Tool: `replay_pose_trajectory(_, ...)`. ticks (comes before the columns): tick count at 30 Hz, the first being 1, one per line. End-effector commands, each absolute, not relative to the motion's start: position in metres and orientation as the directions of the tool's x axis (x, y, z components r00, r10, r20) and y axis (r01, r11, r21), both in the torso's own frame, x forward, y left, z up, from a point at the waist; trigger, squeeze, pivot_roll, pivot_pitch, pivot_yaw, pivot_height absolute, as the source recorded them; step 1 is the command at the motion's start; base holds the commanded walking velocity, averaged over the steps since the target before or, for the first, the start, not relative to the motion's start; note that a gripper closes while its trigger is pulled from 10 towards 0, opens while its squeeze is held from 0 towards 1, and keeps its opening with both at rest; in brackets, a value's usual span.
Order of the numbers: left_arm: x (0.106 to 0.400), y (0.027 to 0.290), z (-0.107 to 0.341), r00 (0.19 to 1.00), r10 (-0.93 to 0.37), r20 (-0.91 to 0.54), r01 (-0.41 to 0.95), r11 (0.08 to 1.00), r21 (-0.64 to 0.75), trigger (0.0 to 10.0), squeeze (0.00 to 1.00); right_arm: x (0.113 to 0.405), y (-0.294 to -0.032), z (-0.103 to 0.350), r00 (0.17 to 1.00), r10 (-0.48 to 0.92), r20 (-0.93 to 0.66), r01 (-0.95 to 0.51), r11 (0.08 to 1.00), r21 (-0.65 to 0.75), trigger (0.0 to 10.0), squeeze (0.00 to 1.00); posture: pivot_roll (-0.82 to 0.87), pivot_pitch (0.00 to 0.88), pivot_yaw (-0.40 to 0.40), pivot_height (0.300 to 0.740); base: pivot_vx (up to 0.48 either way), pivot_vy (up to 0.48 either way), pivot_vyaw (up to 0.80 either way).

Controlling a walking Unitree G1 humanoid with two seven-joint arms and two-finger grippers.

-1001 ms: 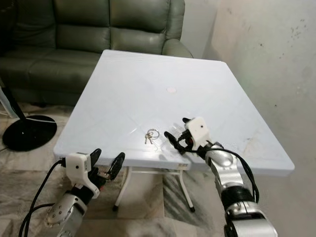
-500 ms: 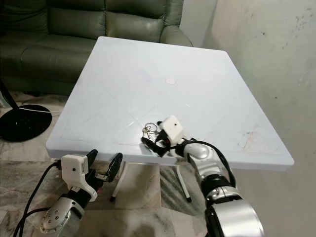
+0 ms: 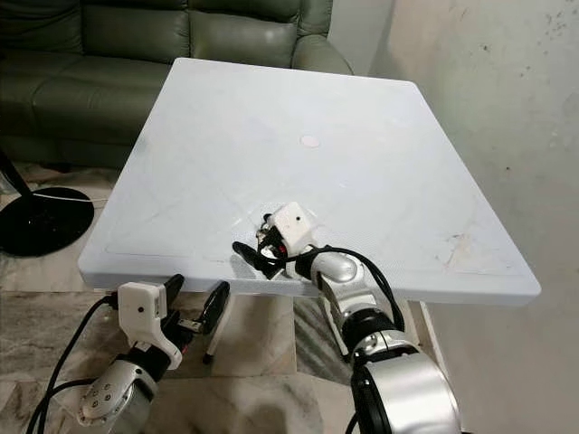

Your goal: Hang keys on a hook

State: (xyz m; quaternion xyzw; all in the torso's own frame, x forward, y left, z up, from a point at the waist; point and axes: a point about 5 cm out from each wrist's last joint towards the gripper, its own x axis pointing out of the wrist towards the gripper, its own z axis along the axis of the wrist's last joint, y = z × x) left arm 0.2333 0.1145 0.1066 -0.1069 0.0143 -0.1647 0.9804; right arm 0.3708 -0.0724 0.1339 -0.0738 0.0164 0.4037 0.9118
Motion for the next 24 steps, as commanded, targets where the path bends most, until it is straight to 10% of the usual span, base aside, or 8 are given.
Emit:
replay_pose_trajectory(1, 0.2315, 0.1121, 0.107, 0.944, -0.331, 0.001, 0.324, 0.922, -0.213, 10.0, 0.0, 0.3729, -0.075, 0.1335, 0.691, 0.716, -0.098, -0.723, 0.685, -0.094, 10.0, 0.0, 0.12, 0.203, -0.139, 0.74, 0.0, 0.0, 0.0)
replay_pose_trajectory(12, 0.2303, 0.111, 0.1068, 0.946, -0.325, -0.003, 0.317, 0.923, -0.218, 10.0, 0.0, 0.3746, -0.0733, 0.1307, 0.735, 0.667, -0.123, -0.678, 0.728, -0.104, 10.0, 0.0, 0.13, 0.197, -0.146, 0.74, 0.0, 0.0, 0.0)
replay_pose_trajectory(13, 0.2302, 0.1111, 0.1067, 0.946, -0.324, -0.003, 0.316, 0.923, -0.218, 10.0, 0.0, 0.3746, -0.0737, 0.1302, 0.736, 0.665, -0.128, -0.676, 0.729, -0.108, 7.8, 0.0, 0.13, 0.197, -0.146, 0.74, 0.0, 0.0, 0.0)
replay_pose_trajectory(14, 0.2301, 0.1111, 0.1067, 0.946, -0.324, -0.003, 0.315, 0.924, -0.218, 10.0, 0.0, 0.3746, -0.0741, 0.1297, 0.737, 0.663, -0.131, -0.675, 0.729, -0.111, 7.8, 0.0, 0.13, 0.197, -0.146, 0.74, 0.0, 0.0, 0.0)
replay_pose_trajectory(15, 0.23, 0.1112, 0.1066, 0.946, -0.324, -0.003, 0.315, 0.924, -0.218, 10.0, 0.0, 0.3746, -0.0748, 0.1297, 0.738, 0.663, -0.129, -0.675, 0.73, -0.108, 2.5, 0.0, 0.13, 0.197, -0.146, 0.74, 0.0, 0.0, 0.0)
replay_pose_trajectory(16, 0.23, 0.1112, 0.1066, 0.946, -0.324, -0.003, 0.315, 0.924, -0.218, 10.0, 0.0, 0.3746, -0.0748, 0.1297, 0.738, 0.663, -0.129, -0.675, 0.73, -0.108, 2.5, 0.0, 0.13, 0.197, -0.146, 0.74, 0.0, 0.0, 0.0)
replay_pose_trajectory(17, 0.23, 0.1113, 0.1065, 0.946, -0.323, -0.003, 0.315, 0.924, -0.218, 10.0, 0.0, 0.3751, -0.0759, 0.1302, 0.743, 0.657, -0.127, -0.669, 0.735, -0.109, 0.0, 0.0, 0.13, 0.197, -0.146, 0.74, 0.0, 0.0, 0.0)
replay_pose_trajectory(24, 0.2309, 0.111, 0.1065, 0.947, -0.323, -0.002, 0.314, 0.924, -0.218, 10.0, 0.0, 0.3758, -0.0781, 0.1308, 0.751, 0.649, -0.124, -0.661, 0.743, -0.11, 0.0, 0.0, 0.13, 0.193, -0.146, 0.74, 0.0, 0.0, 0.0)
